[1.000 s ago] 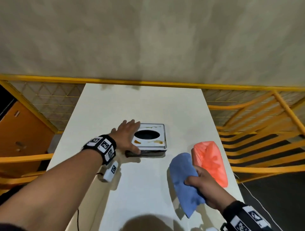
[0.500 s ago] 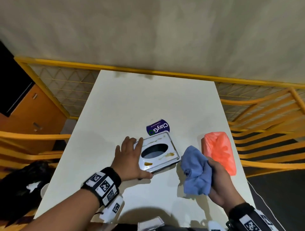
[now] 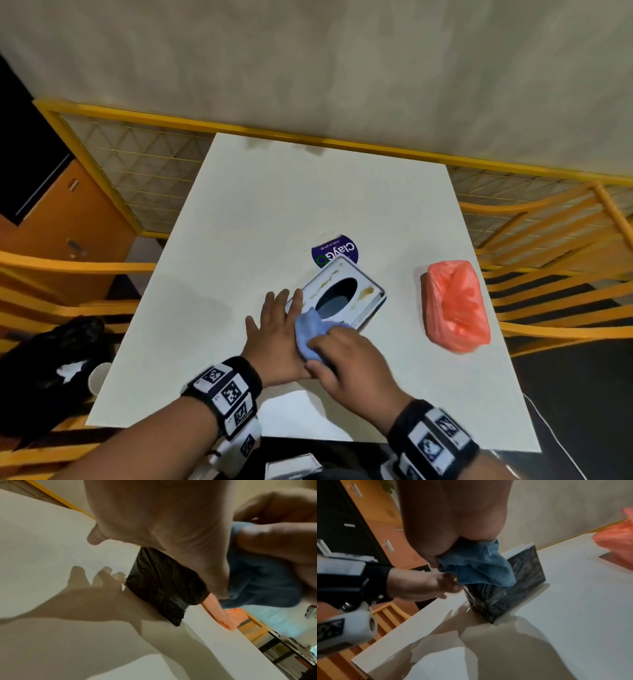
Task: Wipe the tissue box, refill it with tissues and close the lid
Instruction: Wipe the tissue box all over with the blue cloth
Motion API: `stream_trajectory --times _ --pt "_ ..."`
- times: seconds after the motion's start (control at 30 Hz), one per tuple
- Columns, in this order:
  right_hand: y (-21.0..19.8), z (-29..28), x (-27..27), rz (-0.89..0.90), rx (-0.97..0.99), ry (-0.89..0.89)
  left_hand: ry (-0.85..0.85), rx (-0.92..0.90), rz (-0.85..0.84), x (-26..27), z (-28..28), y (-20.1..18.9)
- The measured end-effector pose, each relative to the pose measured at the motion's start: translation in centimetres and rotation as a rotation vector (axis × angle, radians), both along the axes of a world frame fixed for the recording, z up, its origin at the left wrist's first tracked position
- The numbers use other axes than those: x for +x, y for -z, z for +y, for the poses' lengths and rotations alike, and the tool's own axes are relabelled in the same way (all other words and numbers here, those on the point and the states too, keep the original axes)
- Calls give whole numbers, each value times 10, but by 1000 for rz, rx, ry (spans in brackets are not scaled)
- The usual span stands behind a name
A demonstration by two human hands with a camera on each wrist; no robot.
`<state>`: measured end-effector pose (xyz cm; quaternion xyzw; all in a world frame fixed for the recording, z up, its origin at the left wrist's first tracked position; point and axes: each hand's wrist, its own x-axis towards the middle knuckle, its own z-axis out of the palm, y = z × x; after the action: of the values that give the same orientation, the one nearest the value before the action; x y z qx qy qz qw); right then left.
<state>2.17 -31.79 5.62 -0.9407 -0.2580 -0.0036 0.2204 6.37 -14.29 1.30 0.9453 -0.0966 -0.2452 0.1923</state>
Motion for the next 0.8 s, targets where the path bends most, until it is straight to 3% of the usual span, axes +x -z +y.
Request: stream_trajectory --times 0.17,0.3,0.47,0.57,0.7,0.8 --pt "17 4 7 102 53 87 -45 -46 -23 -1 -10 5" --pt "16 -2 10 189 101 95 -4 53 -95 1 -19 8" --pt "19 1 13 219 63 67 -20 -12 -178 3 -16 28" --pt "21 3 12 246 70 99 -17 -5 -139 4 -16 32" --pt "11 -4 18 398 270 202 -43 -19 -105 6 -20 25" --pt "15 -6 20 338 203 203 -59 -16 -123 6 -24 23"
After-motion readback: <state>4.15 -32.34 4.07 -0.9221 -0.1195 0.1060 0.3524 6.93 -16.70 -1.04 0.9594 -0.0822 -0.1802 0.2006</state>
